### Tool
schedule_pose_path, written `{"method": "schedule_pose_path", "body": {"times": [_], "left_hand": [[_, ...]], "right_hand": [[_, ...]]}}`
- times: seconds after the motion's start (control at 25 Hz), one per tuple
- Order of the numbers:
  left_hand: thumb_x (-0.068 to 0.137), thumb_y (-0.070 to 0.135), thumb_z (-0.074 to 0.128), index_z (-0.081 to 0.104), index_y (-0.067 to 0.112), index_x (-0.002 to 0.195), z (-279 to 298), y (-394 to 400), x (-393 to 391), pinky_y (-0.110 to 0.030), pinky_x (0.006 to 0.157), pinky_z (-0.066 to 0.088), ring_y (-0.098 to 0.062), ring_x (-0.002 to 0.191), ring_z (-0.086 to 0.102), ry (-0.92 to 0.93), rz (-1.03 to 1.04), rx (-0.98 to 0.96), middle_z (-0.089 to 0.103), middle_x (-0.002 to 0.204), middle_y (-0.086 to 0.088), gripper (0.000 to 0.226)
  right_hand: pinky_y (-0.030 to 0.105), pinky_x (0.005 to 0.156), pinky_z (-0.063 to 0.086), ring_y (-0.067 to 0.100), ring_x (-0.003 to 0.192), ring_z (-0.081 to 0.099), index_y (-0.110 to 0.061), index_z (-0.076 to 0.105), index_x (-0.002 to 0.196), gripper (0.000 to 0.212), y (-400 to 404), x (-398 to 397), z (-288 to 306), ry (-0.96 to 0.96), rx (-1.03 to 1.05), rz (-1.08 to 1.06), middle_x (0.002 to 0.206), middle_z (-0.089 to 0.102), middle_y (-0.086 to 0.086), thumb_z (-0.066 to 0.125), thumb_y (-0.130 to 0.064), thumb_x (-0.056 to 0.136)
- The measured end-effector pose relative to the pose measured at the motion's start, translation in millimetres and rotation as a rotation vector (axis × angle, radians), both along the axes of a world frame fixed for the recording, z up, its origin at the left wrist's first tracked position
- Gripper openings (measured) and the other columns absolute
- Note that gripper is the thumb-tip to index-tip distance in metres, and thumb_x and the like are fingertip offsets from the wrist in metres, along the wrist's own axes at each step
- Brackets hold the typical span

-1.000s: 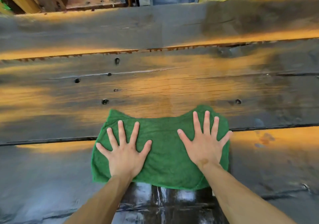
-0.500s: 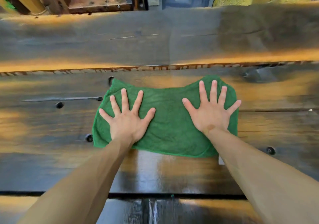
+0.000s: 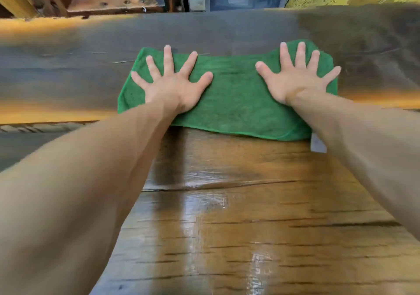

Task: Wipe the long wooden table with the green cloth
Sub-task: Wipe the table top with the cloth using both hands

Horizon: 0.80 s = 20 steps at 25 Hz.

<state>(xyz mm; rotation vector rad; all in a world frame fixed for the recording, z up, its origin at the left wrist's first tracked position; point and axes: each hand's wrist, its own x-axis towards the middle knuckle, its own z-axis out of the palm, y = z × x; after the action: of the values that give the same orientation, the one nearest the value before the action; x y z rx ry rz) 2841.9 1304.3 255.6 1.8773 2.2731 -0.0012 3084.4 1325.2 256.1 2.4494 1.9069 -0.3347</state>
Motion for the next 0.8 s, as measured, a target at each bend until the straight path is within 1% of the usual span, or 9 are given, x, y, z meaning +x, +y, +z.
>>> {"method": "schedule_pose_path", "body": {"times": [0.16, 0.24, 0.28, 0.36, 0.4, 0.48, 0.52, 0.6, 0.8], "left_hand": [[0.083, 0.089, 0.015, 0.007, 0.061, 0.153, -4.7, 62.3, 8.6, -0.076, 0.113, -0.007, -0.042, 0.154, -0.008, 0.053, 0.050, 0.056, -0.010, 0.171, 0.003, 0.076], [0.081, 0.090, 0.017, 0.015, 0.058, 0.153, -6.2, 85.4, 9.8, -0.075, 0.115, -0.002, -0.045, 0.154, 0.002, 0.057, 0.035, 0.095, 0.004, 0.171, -0.001, 0.079], [0.078, 0.092, 0.018, 0.022, 0.055, 0.153, -9.6, 94.3, 9.1, -0.073, 0.117, 0.004, -0.047, 0.152, 0.011, 0.059, 0.028, 0.113, 0.015, 0.169, -0.005, 0.083], [0.070, 0.095, 0.019, 0.035, 0.050, 0.149, -12.9, 105.3, 10.7, -0.069, 0.118, 0.017, -0.049, 0.146, 0.028, 0.026, -0.002, 0.164, 0.035, 0.162, -0.008, 0.092], [0.069, 0.093, 0.019, 0.037, 0.050, 0.148, -11.0, 106.1, 10.9, -0.070, 0.117, 0.018, -0.049, 0.145, 0.029, 0.009, -0.011, 0.185, 0.038, 0.161, -0.007, 0.091], [0.080, 0.085, 0.022, 0.031, 0.051, 0.152, -5.0, 94.5, 13.1, -0.072, 0.117, 0.011, -0.047, 0.150, 0.021, 0.003, -0.004, 0.177, 0.027, 0.166, -0.005, 0.080], [0.086, 0.080, 0.022, 0.025, 0.050, 0.154, -2.9, 82.7, 16.9, -0.072, 0.117, 0.005, -0.045, 0.152, 0.014, 0.010, 0.001, 0.158, 0.017, 0.169, -0.004, 0.074], [0.092, 0.075, 0.019, 0.014, 0.050, 0.158, -1.3, 51.8, 28.9, -0.070, 0.118, -0.002, -0.041, 0.155, 0.001, 0.022, -0.016, 0.116, -0.002, 0.171, 0.000, 0.071], [0.096, 0.074, 0.015, 0.002, 0.049, 0.158, 3.3, -18.8, 44.5, -0.066, 0.119, -0.006, -0.035, 0.156, -0.009, -0.010, -0.086, 0.030, -0.014, 0.170, 0.004, 0.068]], "right_hand": [[0.073, 0.113, -0.007, 0.031, 0.155, -0.008, -0.040, 0.000, 0.159, 0.086, 50.6, 2.8, 3.6, -0.013, 0.064, -0.007, 0.169, -0.008, 0.000, 0.019, -0.082, 0.086], [0.061, 0.119, 0.014, 0.036, 0.152, 0.013, -0.026, 0.018, 0.159, 0.083, 50.3, 3.2, 8.0, 0.036, 0.085, -0.030, 0.165, 0.017, 0.015, 0.029, -0.075, 0.093], [0.049, 0.108, 0.037, 0.040, 0.138, 0.036, -0.016, 0.038, 0.148, 0.076, 50.3, 5.2, 7.8, 0.104, 0.106, -0.058, 0.145, 0.041, 0.025, 0.031, -0.071, 0.095], [0.031, 0.074, 0.042, 0.037, 0.089, 0.055, -0.008, 0.053, 0.103, 0.059, 47.2, 11.2, 6.5, 0.099, 0.136, -0.091, 0.093, 0.051, 0.022, 0.033, -0.063, 0.099], [0.033, 0.084, 0.044, 0.042, 0.089, 0.056, -0.006, 0.052, 0.105, 0.062, 47.8, 10.4, 4.8, 0.092, 0.145, -0.098, 0.097, 0.054, 0.026, 0.030, -0.063, 0.099], [0.061, 0.117, 0.020, 0.047, 0.135, 0.042, -0.018, 0.035, 0.149, 0.077, 46.4, 7.3, 2.3, -0.037, 0.181, 0.007, 0.149, 0.042, 0.026, 0.022, -0.070, 0.094], [0.070, 0.116, 0.006, 0.041, 0.149, 0.023, -0.031, 0.020, 0.158, 0.079, 42.8, 5.8, 3.4, -0.080, 0.157, 0.075, 0.164, 0.024, 0.015, 0.018, -0.073, 0.091], [0.074, 0.113, -0.002, 0.031, 0.155, 0.001, -0.039, 0.003, 0.159, 0.080, 33.5, 9.2, 6.8, -0.066, 0.093, 0.112, 0.170, 0.000, 0.001, 0.011, -0.077, 0.090], [0.073, 0.114, -0.004, 0.027, 0.155, -0.008, -0.042, -0.003, 0.159, 0.079, -30.4, 17.1, 3.4, -0.042, 0.033, 0.174, 0.169, -0.011, -0.003, 0.008, -0.080, 0.090]]}}
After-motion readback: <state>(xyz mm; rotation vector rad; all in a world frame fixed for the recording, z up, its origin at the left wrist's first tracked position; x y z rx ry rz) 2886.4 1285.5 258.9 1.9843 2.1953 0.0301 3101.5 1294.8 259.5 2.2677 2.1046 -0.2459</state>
